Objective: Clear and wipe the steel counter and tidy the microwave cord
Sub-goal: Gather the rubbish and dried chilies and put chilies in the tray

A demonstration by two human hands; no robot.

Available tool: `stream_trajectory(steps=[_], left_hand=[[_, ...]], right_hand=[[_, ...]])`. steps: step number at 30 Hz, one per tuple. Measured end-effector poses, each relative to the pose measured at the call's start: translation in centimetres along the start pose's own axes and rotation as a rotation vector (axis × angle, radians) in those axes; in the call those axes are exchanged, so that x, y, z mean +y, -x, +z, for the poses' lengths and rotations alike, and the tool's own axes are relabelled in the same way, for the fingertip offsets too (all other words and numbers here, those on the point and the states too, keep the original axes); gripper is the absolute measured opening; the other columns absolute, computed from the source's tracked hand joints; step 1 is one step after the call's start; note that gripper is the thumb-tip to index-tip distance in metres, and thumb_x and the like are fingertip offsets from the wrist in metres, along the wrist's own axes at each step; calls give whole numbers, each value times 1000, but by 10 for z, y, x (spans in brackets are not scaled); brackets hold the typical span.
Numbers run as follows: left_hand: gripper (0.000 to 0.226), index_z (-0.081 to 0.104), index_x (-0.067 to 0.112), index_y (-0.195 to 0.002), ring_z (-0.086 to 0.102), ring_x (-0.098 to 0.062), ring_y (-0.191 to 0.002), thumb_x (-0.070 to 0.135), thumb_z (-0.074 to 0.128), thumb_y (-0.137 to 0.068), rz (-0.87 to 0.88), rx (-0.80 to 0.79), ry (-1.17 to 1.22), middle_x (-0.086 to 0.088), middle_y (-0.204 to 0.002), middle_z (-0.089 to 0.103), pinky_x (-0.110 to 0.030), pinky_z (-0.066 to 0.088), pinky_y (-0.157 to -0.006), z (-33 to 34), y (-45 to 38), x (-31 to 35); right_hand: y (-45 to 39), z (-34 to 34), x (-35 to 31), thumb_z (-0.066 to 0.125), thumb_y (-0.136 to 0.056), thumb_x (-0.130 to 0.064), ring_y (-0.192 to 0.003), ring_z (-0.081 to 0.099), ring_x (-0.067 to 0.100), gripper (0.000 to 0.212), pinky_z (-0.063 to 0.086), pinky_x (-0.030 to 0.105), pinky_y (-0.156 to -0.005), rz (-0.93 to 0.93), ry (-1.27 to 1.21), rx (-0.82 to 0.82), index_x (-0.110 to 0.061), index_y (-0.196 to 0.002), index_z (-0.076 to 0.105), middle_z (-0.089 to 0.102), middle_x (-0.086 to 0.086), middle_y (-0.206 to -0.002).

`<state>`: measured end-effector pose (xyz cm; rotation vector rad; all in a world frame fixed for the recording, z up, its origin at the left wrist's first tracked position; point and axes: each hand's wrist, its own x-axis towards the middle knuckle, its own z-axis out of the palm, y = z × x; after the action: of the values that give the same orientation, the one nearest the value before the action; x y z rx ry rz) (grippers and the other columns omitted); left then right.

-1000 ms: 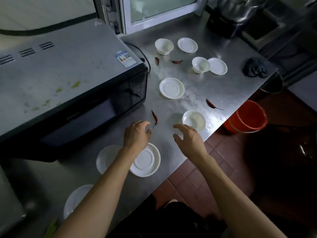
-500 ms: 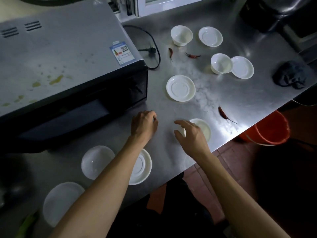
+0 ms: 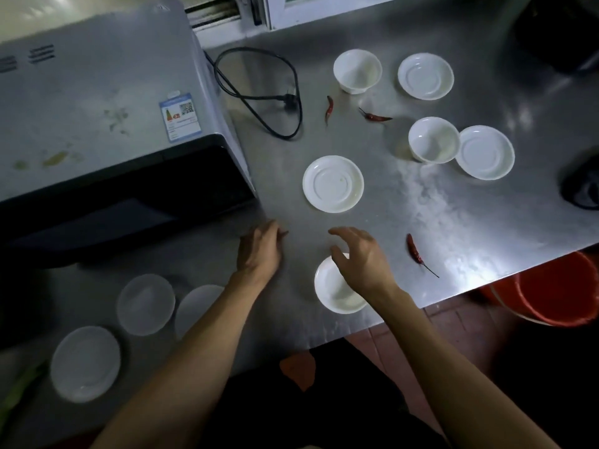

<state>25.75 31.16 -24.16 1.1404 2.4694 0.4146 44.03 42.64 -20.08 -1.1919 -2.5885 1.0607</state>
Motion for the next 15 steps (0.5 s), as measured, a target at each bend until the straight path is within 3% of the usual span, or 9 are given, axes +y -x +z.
stream_trajectory(steps=[7,10,15], left_hand=[[14,61,18,-86,61,-28,-84,5,64,-84,163,38,-56,-2,-89,67,-45,51,-74,6,-19,55],[15,62,19,-86,61,-24,-80,6,68,-82,244,50,-28,2,-85,66,-44,51,-69,12,-25,87],[12,64,21,-91,63,-22,-81,11,66,-85,342,12,-33,6,-87,64,-43,46,-77,28,-30,124]], right_hand=[[2,-16,51,65,-85,-10,-95,66,33,25,53,48,-86,161,55,179,-10,-109,71,72,10,-108],[8,-27,73,66,-84,-9,-102,63,33,27,49,45,-90,232,103,195,-12,-110,71,71,9,-112],[15,-37,102,61,-85,-12,-108,55,33,29,42,43,-87,320,139,183,-15,-113,68,66,7,-119]])
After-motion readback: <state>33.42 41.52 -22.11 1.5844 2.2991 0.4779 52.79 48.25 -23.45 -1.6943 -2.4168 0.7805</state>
